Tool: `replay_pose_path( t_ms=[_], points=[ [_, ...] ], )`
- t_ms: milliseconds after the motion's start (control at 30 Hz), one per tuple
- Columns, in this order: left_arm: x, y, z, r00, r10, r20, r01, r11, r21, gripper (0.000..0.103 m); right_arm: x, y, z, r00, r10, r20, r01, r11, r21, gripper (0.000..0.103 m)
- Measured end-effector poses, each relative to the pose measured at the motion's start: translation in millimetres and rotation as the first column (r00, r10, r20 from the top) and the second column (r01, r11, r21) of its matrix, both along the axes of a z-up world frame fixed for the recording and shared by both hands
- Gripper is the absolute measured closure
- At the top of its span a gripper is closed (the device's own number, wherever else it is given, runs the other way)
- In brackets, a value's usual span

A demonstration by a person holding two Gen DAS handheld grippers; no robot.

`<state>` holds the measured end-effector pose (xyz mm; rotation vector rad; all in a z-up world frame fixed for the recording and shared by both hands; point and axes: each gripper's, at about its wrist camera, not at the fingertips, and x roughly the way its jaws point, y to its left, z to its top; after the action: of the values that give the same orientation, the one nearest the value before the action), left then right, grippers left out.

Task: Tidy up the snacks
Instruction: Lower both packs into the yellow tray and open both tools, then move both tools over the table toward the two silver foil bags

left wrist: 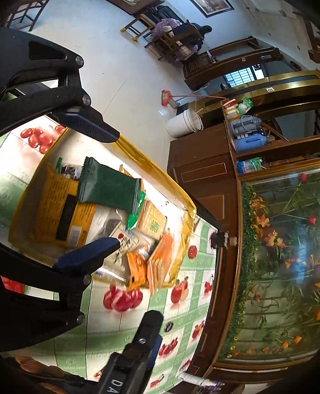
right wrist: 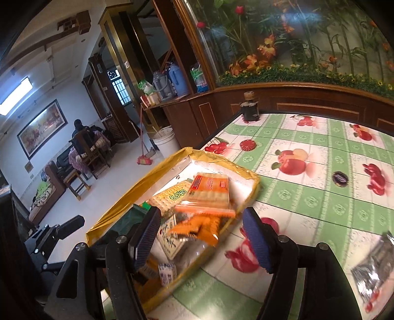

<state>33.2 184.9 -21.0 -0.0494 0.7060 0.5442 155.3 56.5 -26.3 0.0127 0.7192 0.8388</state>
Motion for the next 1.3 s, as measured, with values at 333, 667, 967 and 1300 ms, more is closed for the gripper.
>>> replay_pose_path(
  t_ms=[333, 667, 967, 1300],
  points=[
    [-14.3, -47.0, 20.9, 0.996, -0.076, 0.037, 0.075, 0.997, 0.031, 0.020, -29.7, -86.1, -1.2, 0.995, -0.100, -0.002, 0.100, 0.995, -0.005, 0.030],
    [-7.1, -89.1, 17.1, 0.989, -0.151, 0.004, 0.151, 0.989, -0.003, 0.020, -40.1, -192.6, -22.5, 0.963, -0.268, -0.040, 0.267, 0.963, -0.024, 0.028],
    [6.2, -134.0, 2.1, 0.965, -0.257, -0.053, 0.256, 0.966, -0.026, 0.020, -43.2, -262.4, -42.8, 0.926, -0.370, -0.073, 0.368, 0.929, -0.045, 0.027],
    [37.8, -199.4, -19.1, 0.903, -0.405, -0.141, 0.406, 0.914, -0.020, 0.020, -39.0, -305.8, -50.0, 0.894, -0.438, -0.091, 0.435, 0.899, -0.055, 0.021]
  ],
)
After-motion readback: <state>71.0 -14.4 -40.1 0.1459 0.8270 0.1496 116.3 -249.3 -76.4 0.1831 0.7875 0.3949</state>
